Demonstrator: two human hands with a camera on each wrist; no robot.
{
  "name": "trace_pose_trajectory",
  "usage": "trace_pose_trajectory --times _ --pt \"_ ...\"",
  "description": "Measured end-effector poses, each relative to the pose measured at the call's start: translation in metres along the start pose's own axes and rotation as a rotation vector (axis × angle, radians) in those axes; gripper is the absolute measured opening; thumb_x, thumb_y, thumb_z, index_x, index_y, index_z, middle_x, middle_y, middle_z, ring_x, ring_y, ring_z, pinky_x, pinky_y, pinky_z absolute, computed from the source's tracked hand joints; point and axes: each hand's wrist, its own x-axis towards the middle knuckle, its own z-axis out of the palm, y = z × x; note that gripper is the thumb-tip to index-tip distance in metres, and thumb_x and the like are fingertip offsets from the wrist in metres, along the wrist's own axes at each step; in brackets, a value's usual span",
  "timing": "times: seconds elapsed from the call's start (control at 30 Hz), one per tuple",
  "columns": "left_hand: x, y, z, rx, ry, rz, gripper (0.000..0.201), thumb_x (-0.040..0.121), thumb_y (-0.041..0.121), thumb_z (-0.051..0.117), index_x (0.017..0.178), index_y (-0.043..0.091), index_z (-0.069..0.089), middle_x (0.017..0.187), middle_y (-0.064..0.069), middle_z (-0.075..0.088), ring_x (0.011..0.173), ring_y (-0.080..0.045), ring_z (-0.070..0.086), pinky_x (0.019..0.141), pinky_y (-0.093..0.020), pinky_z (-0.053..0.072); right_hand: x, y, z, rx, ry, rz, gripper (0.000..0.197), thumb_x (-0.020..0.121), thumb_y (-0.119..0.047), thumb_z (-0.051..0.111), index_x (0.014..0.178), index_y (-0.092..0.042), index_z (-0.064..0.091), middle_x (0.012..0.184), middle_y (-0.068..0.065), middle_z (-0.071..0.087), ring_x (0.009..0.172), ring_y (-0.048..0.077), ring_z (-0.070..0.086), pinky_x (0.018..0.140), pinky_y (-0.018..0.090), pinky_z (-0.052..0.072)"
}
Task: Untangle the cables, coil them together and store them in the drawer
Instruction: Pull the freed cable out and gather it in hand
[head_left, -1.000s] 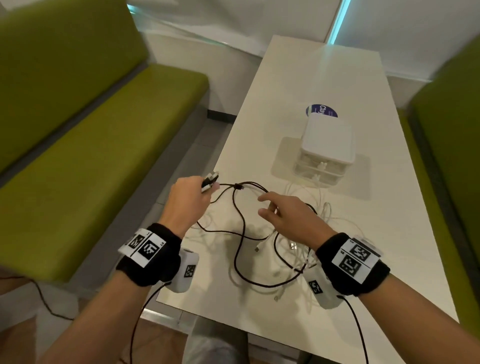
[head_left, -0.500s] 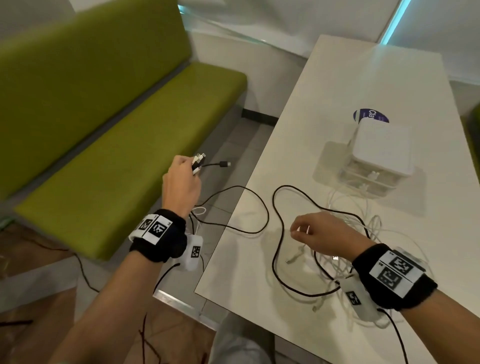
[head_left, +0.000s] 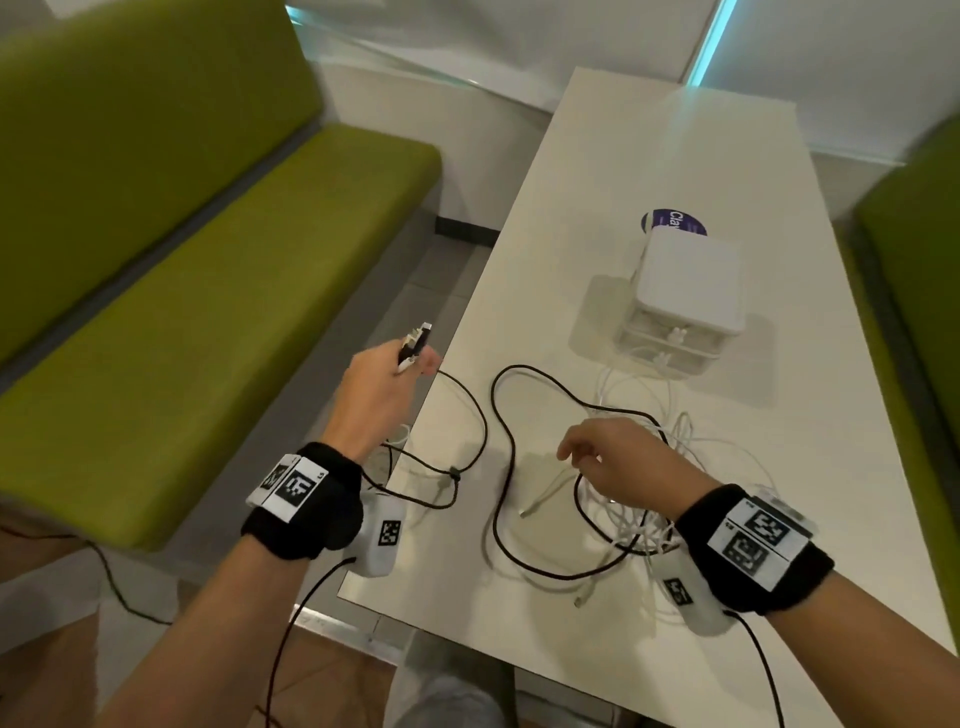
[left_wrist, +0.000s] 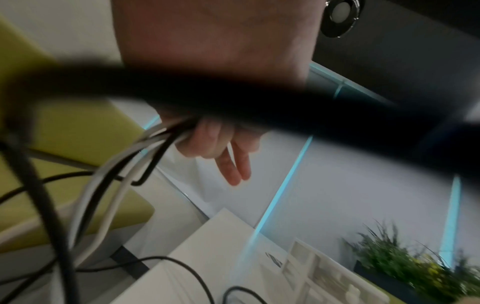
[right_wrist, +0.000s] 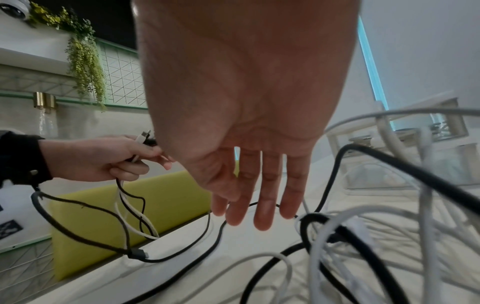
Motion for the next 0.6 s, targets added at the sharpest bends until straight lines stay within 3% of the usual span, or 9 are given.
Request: trace_pose_trajectory --times 0.07,0.13,0.2,0.27,0.37,0.5,0.6 --pt "-0.004 0.004 0.01 0.037 -0.082 0.031 0.026 0.102 0.029 0.047 0.091 0.024 0.071 0.083 0.013 0.066 0.06 0.009 0.054 0.055 -0.019 0.041 -0.001 -0.005 0.0 0.018 0.023 -0.025 0.029 0.092 -0.012 0.047 0.105 -0.023 0.071 0.092 -0.006 0.067 0.09 0.015 0.061 0.084 0.032 0.049" --pt "-0.007 0.002 0.017 0.052 -0.114 0.016 0.027 0.102 0.025 0.047 0.086 0.028 0.069 0.075 0.011 0.062 0.043 0.001 0.045 0.044 -0.016 0.03 -0.001 -0.018 0.001 0.055 0.052 -0.085 0.023 0.093 -0.018 0.052 0.105 -0.023 0.07 0.086 -0.008 0.062 0.084 0.012 0.057 0.078 0.029 0.045" --pt "-0.008 -0.004 0.017 0.056 -0.118 0.004 0.029 0.102 0.026 0.047 0.082 0.031 0.067 0.076 0.008 0.063 0.043 -0.005 0.039 0.045 -0.022 0.033 -0.002 -0.037 0.007 0.086 -0.004 -0.169 0.021 0.093 -0.029 0.06 0.112 -0.025 0.067 0.088 -0.007 0.066 0.078 0.009 0.054 0.074 0.027 0.042" --pt "-0.009 -0.008 0.013 0.072 -0.1 -0.012 0.028 0.102 0.028 0.046 0.084 0.03 0.068 0.078 0.004 0.065 0.048 -0.01 0.042 0.046 -0.024 0.036 0.002 -0.058 0.021 0.053 -0.145 -0.253 0.037 0.089 -0.04 0.067 0.124 -0.03 0.058 0.092 -0.005 0.07 0.079 0.01 0.055 0.075 0.028 0.046" --pt "-0.01 -0.01 0.003 0.034 -0.059 -0.034 0.029 0.101 0.032 0.046 0.089 0.023 0.07 0.073 0.001 0.061 0.048 -0.009 0.043 0.046 -0.019 0.036 0.019 -0.087 0.046 -0.063 -0.247 -0.301 0.047 0.087 -0.048 0.066 0.129 -0.03 0.056 0.1 0.002 0.07 0.096 0.019 0.06 0.081 0.034 0.048" --pt "-0.006 -0.022 -0.021 -0.011 0.053 -0.043 0.03 0.101 0.033 0.046 0.087 0.024 0.07 0.068 0.006 0.056 0.051 -0.003 0.043 0.048 -0.014 0.031 0.06 -0.111 0.058 -0.042 -0.144 -0.287 0.025 0.094 -0.038 0.058 0.11 -0.023 0.072 0.105 0.009 0.071 0.102 0.029 0.062 0.08 0.034 0.047" --pt "0.001 -0.037 -0.044 -0.092 0.127 -0.039 0.03 0.101 0.035 0.046 0.086 0.025 0.07 0.063 0.008 0.052 0.05 -0.006 0.042 0.051 -0.025 0.033 0.09 -0.126 0.049 0.031 0.009 -0.301 0.023 0.096 -0.029 0.054 0.107 -0.022 0.073 0.101 0.007 0.073 0.098 0.028 0.064 0.079 0.035 0.049"
